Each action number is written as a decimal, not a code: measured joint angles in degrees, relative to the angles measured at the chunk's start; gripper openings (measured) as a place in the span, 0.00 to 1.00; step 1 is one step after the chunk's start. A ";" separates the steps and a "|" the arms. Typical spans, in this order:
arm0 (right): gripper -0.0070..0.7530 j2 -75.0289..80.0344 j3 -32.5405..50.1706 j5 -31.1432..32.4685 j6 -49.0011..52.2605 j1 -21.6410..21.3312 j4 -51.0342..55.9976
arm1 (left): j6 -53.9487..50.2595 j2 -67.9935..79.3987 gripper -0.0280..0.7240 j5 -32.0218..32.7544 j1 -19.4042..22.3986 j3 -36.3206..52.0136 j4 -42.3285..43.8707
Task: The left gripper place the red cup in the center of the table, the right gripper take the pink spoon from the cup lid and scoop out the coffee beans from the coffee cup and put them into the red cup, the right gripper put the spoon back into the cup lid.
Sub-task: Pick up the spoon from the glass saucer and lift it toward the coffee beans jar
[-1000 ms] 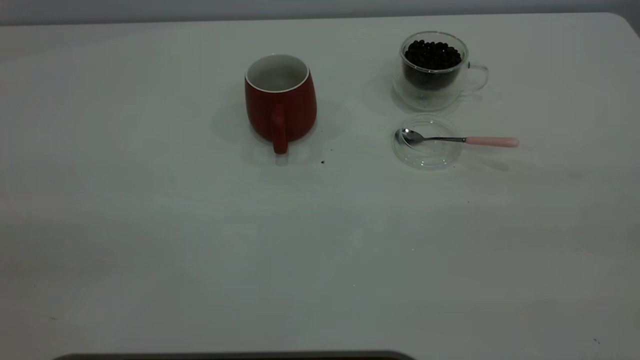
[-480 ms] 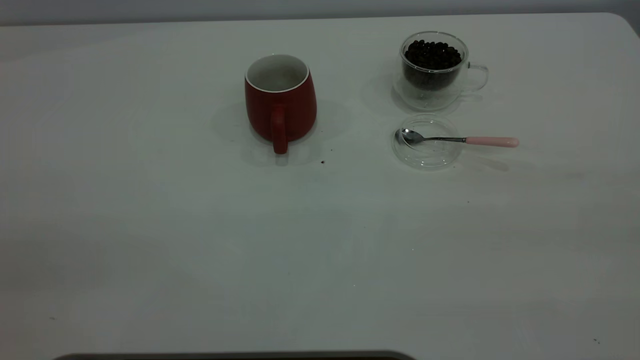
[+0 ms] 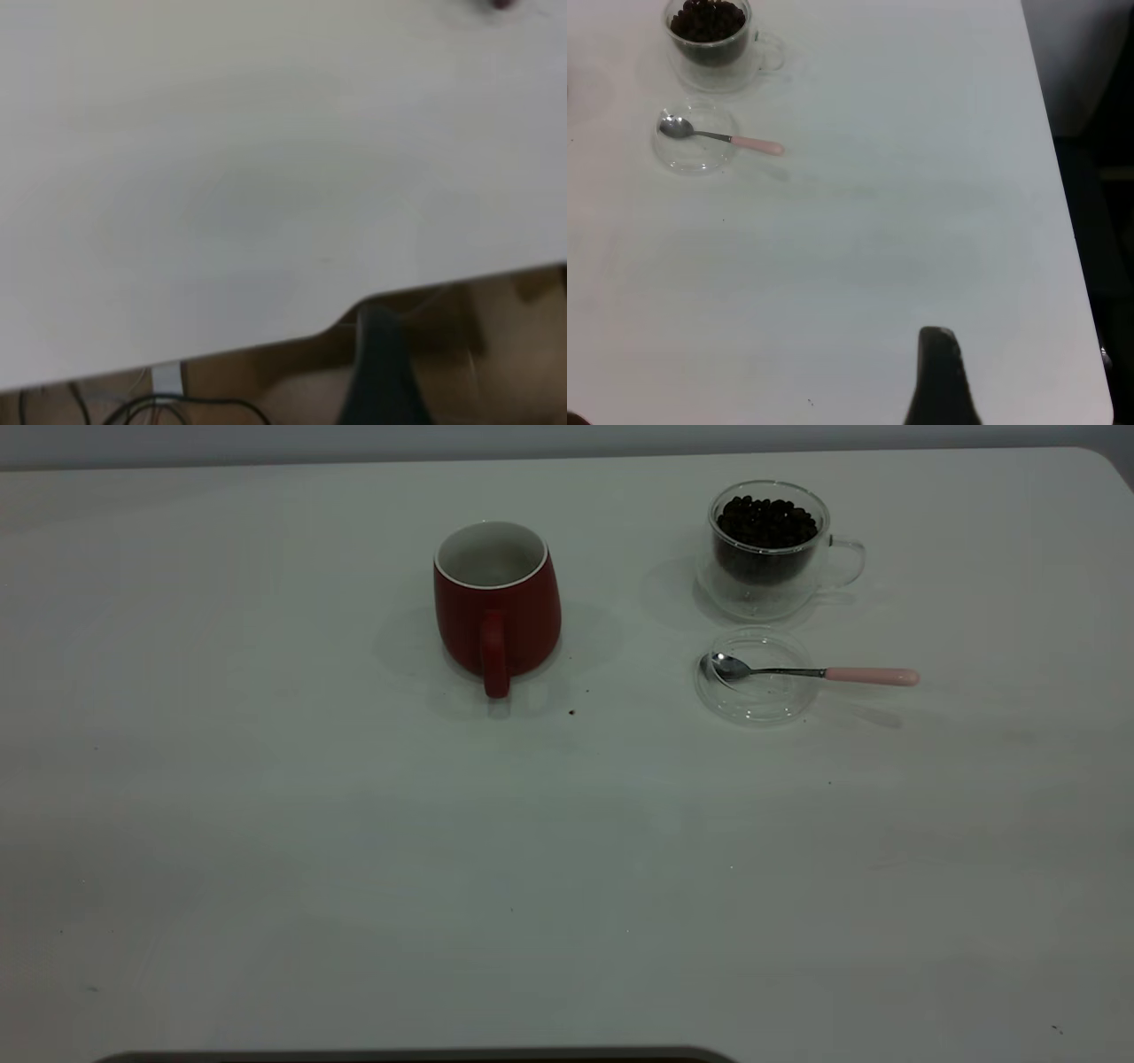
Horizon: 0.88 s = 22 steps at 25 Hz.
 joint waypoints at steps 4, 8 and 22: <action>0.76 0.00 0.00 0.00 0.00 0.00 0.00 | 0.00 -2.73 0.82 -0.13 4.94 0.00 0.00; 0.76 0.00 0.00 0.00 0.00 0.00 0.00 | 0.00 -6.01 0.82 -0.13 5.57 0.00 0.00; 0.76 0.00 0.00 0.00 0.00 0.00 0.00 | 0.00 -7.26 0.82 -0.13 5.62 0.00 0.00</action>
